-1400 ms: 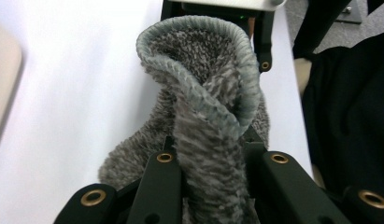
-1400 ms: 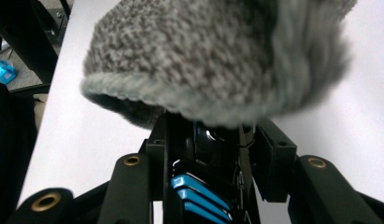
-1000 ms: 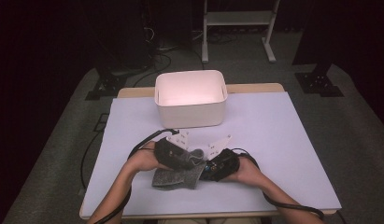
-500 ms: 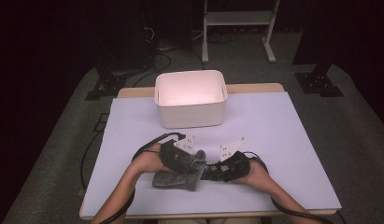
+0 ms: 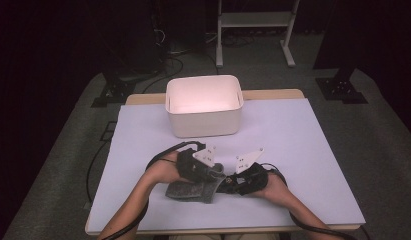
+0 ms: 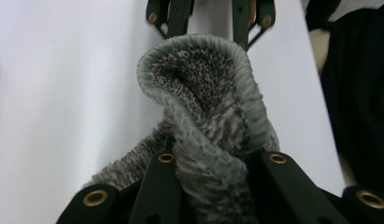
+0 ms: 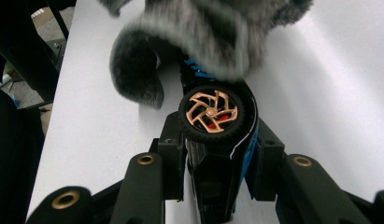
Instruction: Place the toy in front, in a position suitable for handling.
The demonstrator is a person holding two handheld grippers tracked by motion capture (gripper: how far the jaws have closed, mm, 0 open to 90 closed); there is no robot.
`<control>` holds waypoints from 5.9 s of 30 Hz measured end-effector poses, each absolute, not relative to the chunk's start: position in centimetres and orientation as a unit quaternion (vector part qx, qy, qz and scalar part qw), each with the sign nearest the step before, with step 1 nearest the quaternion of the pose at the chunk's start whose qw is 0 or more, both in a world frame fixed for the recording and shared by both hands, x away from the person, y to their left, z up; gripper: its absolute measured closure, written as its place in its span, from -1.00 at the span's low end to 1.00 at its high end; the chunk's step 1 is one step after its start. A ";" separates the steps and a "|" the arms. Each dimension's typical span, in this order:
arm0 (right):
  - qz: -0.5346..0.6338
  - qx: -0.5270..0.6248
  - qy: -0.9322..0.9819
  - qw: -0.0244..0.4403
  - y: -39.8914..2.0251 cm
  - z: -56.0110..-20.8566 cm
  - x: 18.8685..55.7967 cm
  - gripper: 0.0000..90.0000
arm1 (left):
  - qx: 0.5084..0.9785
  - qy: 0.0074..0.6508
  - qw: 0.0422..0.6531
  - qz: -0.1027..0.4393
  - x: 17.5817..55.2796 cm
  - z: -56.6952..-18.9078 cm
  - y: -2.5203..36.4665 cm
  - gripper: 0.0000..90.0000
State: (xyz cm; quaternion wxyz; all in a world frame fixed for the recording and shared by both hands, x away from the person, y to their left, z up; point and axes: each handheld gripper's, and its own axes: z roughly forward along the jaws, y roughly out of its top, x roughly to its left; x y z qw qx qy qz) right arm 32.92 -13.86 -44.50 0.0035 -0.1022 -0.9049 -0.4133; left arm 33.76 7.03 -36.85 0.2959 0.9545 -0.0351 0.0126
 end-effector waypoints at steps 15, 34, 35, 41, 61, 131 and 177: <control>-0.429 -0.113 -0.896 0.006 -14.0 -45.0 32.9 0.40 | 0.951 -0.054 0.303 -0.016 34.3 -37.1 4.8 0.73; -0.421 -0.112 -0.900 0.006 -14.2 -45.1 32.8 0.42 | 0.952 0.029 0.303 0.008 34.6 -37.1 13.6 0.67; -0.421 -0.112 -0.900 0.006 -14.2 -45.1 32.9 0.42 | 0.953 0.031 0.302 0.009 34.6 -37.1 13.8 0.67; -0.420 -0.112 -0.901 0.005 -14.2 -45.1 32.8 0.42 | 0.947 0.029 0.320 0.003 34.4 -37.1 13.5 0.68; -0.423 -0.115 -0.898 0.008 -14.0 -45.2 32.8 0.41 | 0.950 -0.067 0.304 -0.033 34.5 -36.9 4.0 0.72; -0.421 -0.118 -0.899 0.003 -14.1 -45.2 32.8 0.42 | 0.934 -0.048 0.353 -0.035 35.3 -37.8 6.5 0.72; -0.370 -0.084 -0.925 0.003 -10.6 -41.4 34.1 0.20 | 0.914 0.059 0.401 -0.027 34.2 -40.6 16.4 0.70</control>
